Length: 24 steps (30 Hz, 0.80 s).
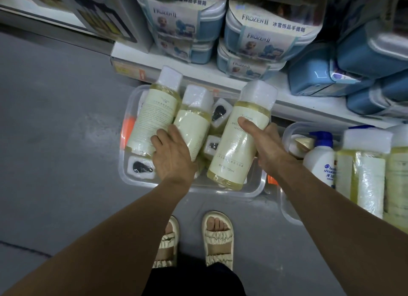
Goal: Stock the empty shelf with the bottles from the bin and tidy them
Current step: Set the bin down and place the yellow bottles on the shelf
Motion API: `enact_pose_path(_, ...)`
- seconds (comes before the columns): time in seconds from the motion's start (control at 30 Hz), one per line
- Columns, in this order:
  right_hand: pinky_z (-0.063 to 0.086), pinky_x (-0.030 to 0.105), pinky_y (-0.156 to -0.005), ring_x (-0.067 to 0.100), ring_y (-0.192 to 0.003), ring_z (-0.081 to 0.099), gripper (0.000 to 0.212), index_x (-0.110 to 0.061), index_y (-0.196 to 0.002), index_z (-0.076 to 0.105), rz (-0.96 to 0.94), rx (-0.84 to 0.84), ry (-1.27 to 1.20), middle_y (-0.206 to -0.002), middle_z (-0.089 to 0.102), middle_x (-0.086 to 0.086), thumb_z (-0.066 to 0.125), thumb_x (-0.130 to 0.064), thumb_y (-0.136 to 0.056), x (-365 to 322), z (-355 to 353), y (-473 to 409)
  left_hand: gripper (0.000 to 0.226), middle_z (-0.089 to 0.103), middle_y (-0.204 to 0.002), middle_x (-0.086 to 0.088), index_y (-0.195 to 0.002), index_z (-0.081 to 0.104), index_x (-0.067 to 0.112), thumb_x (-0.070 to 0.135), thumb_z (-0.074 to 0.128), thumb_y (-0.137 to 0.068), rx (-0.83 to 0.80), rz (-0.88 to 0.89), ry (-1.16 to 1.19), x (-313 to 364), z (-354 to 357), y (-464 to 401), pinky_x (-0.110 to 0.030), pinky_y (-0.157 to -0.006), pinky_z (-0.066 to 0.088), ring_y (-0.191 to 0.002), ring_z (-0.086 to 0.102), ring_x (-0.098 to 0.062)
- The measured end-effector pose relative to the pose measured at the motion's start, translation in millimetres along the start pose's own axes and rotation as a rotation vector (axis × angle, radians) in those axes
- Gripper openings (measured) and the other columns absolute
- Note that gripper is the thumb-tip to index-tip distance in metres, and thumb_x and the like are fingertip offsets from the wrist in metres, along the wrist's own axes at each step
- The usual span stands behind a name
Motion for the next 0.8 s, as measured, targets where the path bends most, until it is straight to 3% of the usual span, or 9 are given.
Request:
enact_pose_path(0.1, 0.053, 0.045, -0.087, 0.022, -0.099, 0.064, 0.056, -0.017, -0.117, 0.036, 0.004, 0.01, 0.0, -0.11, 0.06, 0.003, 0.073, -0.037, -0.08, -1, -4, 0, 0.087, 0.036, -0.125, -0.014, -0.131, 0.029, 0.012, 0.044, 0.078, -0.068, -0.006, 0.049, 0.037, 9, 0, 5, -0.035, -0.083, 0.043, -0.112, 0.037, -0.027)
enact_pose_path(0.17, 0.053, 0.047, -0.088, 0.023, -0.099, 0.064, 0.061, -0.016, -0.121, 0.036, 0.014, 0.009, -0.006, -0.113, 0.06, 0.004, 0.074, -0.038, -0.079, 1, -7, 1, 0.078, 0.038, -0.127, -0.015, -0.134, 0.03, 0.015, 0.04, 0.073, -0.075, -0.022, 0.004, 0.217, 7, 1, 7, -0.037, -0.087, 0.042, -0.114, 0.039, -0.028)
enact_pose_path(0.3, 0.055, 0.048, -0.085, 0.024, -0.097, 0.068, 0.09, -0.015, -0.13, 0.04, 0.022, -0.01, 0.015, -0.115, 0.065, 0.005, 0.079, -0.054, -0.059, 3, -11, 6, 0.06, 0.054, -0.125, -0.011, -0.136, 0.032, 0.02, 0.029, 0.063, -0.085, -0.098, -0.032, 0.562, -7, 2, 1, -0.041, -0.087, 0.044, -0.112, 0.052, -0.03)
enact_pose_path(0.37, 0.055, 0.049, -0.084, 0.024, -0.095, 0.069, 0.096, -0.014, -0.13, 0.042, 0.025, -0.015, 0.04, -0.113, 0.066, 0.006, 0.079, -0.058, -0.053, 4, -12, 7, 0.063, 0.054, -0.127, -0.009, -0.136, 0.033, 0.017, 0.028, 0.066, -0.083, -0.181, -0.025, 0.564, -13, 4, -4, -0.04, -0.091, 0.043, -0.114, 0.052, -0.03)
enact_pose_path(0.47, 0.055, 0.044, -0.083, 0.022, -0.094, 0.066, 0.069, -0.012, -0.126, 0.039, 0.036, 0.009, 0.029, -0.11, 0.063, 0.005, 0.076, -0.042, -0.076, 8, -10, 8, 0.073, 0.05, -0.13, -0.01, -0.134, 0.035, 0.01, 0.035, 0.074, -0.077, -0.26, -0.034, 0.472, -12, 5, -10, -0.037, -0.098, 0.037, -0.119, 0.044, -0.03)
enact_pose_path(0.63, 0.053, 0.046, -0.088, 0.022, -0.096, 0.064, 0.065, -0.013, -0.127, 0.036, 0.043, 0.026, 0.028, -0.11, 0.06, 0.004, 0.073, -0.038, -0.08, 14, -12, 6, 0.096, 0.039, -0.133, -0.014, -0.138, 0.032, 0.006, 0.052, 0.077, -0.066, -0.246, -0.051, 0.301, -9, 6, -12, -0.035, -0.106, 0.029, -0.124, 0.035, -0.029)
enact_pose_path(0.7, 0.052, 0.05, -0.09, 0.024, -0.098, 0.065, 0.069, -0.014, -0.129, 0.036, 0.044, 0.01, 0.03, -0.113, 0.062, 0.005, 0.075, -0.039, -0.077, 16, -14, 4, 0.087, 0.04, -0.13, -0.013, -0.136, 0.034, 0.007, 0.047, 0.075, -0.07, -0.249, -0.05, 0.349, -9, 9, -11, -0.036, -0.104, 0.03, -0.121, 0.037, -0.029)
enact_pose_path(0.8, 0.054, 0.05, -0.087, 0.024, -0.098, 0.067, 0.092, -0.015, -0.129, 0.041, 0.035, -0.018, 0.052, -0.115, 0.064, 0.006, 0.081, -0.053, -0.056, 16, -16, 5, 0.075, 0.052, -0.122, -0.008, -0.132, 0.034, 0.012, 0.03, 0.076, -0.073, -0.337, -0.117, 0.661, -12, 16, -12, -0.039, -0.097, 0.043, -0.113, 0.051, -0.028)
Point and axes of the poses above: each hand's wrist, its own y-axis away from the middle knuckle, its own z-axis out of the palm, x = y × z, the point moved 4 cm from there along -y, towards the middle knuckle
